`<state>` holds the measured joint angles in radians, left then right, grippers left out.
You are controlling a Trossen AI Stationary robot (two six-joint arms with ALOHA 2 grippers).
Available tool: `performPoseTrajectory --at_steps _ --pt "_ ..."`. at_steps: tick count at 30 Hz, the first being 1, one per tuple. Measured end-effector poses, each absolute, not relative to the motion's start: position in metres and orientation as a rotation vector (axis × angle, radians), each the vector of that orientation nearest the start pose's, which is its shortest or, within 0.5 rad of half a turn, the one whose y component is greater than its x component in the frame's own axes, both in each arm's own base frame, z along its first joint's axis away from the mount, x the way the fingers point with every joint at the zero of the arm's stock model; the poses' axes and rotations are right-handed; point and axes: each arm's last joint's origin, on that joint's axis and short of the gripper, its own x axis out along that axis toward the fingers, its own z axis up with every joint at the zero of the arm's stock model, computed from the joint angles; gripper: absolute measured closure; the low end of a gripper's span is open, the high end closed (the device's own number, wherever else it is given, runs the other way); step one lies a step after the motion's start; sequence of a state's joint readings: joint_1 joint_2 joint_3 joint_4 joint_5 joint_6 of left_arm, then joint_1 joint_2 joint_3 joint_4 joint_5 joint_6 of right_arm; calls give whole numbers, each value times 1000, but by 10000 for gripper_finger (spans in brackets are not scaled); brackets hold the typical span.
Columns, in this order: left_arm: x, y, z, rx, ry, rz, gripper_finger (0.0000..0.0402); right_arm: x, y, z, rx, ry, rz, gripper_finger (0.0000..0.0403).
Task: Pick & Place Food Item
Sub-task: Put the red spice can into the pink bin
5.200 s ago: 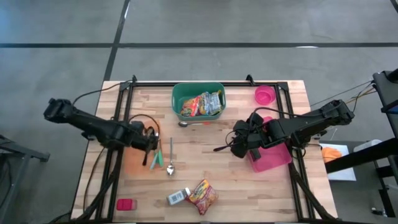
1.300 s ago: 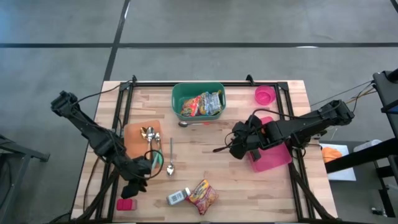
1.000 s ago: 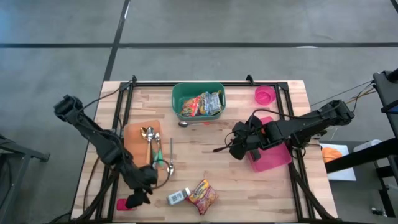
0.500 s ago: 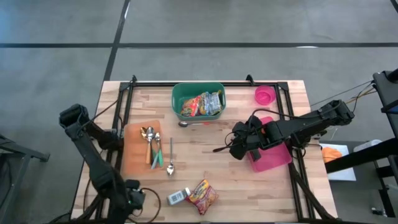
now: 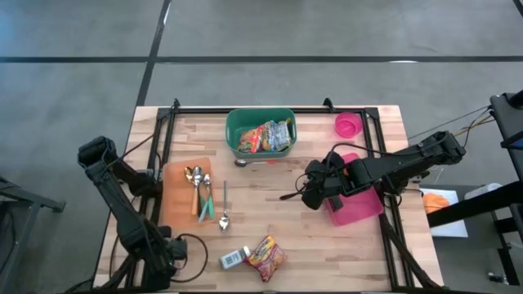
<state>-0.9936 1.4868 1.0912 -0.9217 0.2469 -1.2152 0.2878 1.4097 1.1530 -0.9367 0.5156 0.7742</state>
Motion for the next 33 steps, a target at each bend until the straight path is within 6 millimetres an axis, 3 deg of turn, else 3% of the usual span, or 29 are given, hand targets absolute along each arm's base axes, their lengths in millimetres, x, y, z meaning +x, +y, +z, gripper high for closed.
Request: performPoseTrajectory --at_steps 7,18,21,29,33 --pt "142 -230 235 -372 1648 -158 281 257 61 274 233 934 -600 122" --pt "146 -231 236 -414 1616 -151 274 257 61 273 235 934 -602 122" --pt "147 -231 236 -412 1612 -150 240 257 61 273 242 932 -606 122" --pt "146 -231 235 -385 1609 -174 77 256 61 269 245 940 -615 122" --pt "146 -231 235 -382 1611 -174 23 254 60 264 241 952 -622 122"
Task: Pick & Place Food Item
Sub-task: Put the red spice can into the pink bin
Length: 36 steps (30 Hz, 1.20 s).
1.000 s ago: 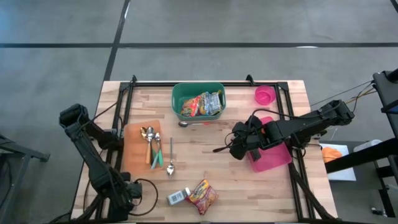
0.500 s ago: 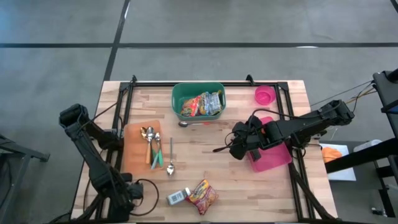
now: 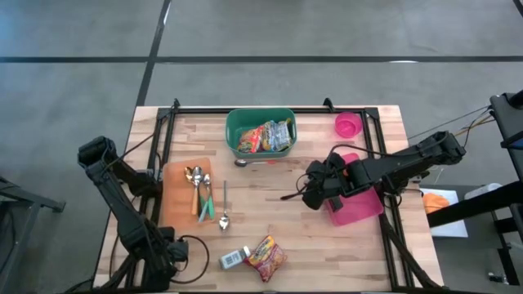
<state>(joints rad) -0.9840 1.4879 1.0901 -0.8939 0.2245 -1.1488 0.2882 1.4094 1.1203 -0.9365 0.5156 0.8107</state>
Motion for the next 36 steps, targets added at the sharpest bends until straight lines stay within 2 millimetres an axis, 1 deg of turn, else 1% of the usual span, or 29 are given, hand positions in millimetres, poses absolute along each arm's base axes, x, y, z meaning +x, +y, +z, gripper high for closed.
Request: performPoseTrajectory --at_steps 2,4,8,12,21,25,28,30,33,36 --pt "146 -233 232 -369 1616 -175 9 254 60 262 239 959 -624 122" --pt "146 -236 229 -351 1623 -178 4 253 61 260 245 973 -616 122" --pt "145 -244 220 -332 1637 -183 3 253 61 261 248 971 -612 122" --pt "144 -249 211 -298 1653 -182 3 256 61 268 255 951 -600 122" --pt "143 -259 184 -236 1728 -106 3 256 62 270 235 952 -586 122" --pt "144 -260 179 -267 1751 -39 3 256 62 270 232 952 -584 122" --pt "142 -258 179 -290 1769 31 3 257 62 270 226 953 -579 122" --pt "142 -257 179 -286 1777 46 3 257 62 270 223 954 -578 122" --pt "142 -257 179 -287 1786 37 12 257 62 270 223 954 -577 122" --pt "141 -258 179 -290 1802 11 46 257 62 270 224 952 -577 122"
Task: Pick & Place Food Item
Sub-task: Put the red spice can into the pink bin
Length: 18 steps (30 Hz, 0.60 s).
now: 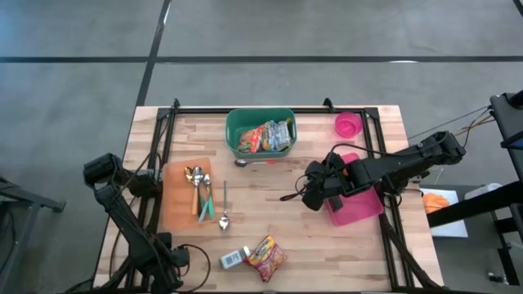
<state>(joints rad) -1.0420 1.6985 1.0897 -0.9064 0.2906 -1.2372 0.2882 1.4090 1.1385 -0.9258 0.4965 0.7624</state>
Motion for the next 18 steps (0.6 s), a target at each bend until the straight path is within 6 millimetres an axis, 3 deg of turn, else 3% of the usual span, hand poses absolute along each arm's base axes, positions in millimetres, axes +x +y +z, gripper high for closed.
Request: performPoseTrajectory --at_steps 8,14,18 --pt "141 -259 180 -274 1813 -31 200 257 62 270 229 950 -575 122" --pt "142 -259 181 -280 1808 -30 201 259 63 271 242 933 -567 122" --pt "145 -258 197 -308 1754 -52 201 260 63 271 241 925 -557 122"
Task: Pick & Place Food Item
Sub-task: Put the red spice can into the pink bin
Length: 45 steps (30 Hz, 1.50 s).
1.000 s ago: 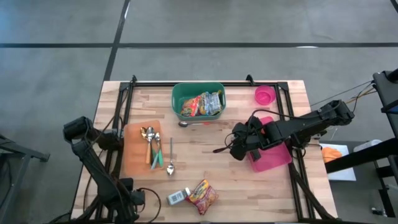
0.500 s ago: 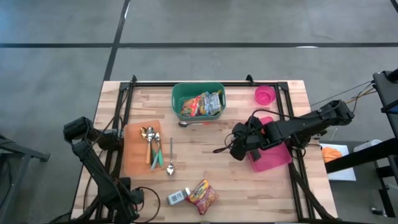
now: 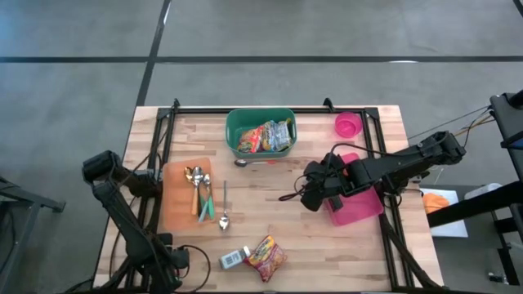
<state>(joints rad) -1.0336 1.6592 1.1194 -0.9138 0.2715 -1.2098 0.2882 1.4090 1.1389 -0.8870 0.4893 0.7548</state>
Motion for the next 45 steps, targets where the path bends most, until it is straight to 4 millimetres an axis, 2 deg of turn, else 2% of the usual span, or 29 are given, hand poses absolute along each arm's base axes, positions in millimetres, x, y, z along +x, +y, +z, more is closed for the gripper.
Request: performPoseTrajectory --at_steps 3,6,10,13,15,22,27,31,35,40,43,45 --pt "148 -253 218 -331 1661 -60 201 262 64 272 242 914 -529 122" --pt "152 -240 241 -353 1544 -1 201 267 67 277 244 886 -432 122" --pt "167 -209 261 -430 1437 143 201 280 74 286 220 806 -196 122" --pt "187 -182 268 -508 1386 203 201 291 81 295 188 702 4 122" --pt "203 -164 271 -517 1339 211 201 295 84 300 148 638 77 122" --pt "259 -111 289 -397 1049 111 201 299 81 306 30 573 127 122" --pt "282 -77 297 -324 911 97 201 300 77 306 15 573 126 122" --pt "295 -60 304 -234 795 56 201 302 71 305 3 571 116 122" --pt "299 -49 306 -217 772 24 201 308 60 310 21 569 95 122" --pt "299 -47 304 -220 792 26 201 311 41 330 21 563 63 122" --pt "304 -45 305 -231 786 29 201 320 33 333 39 609 109 122" --pt "310 -44 308 -236 781 38 201 329 30 328 36 683 123 122"
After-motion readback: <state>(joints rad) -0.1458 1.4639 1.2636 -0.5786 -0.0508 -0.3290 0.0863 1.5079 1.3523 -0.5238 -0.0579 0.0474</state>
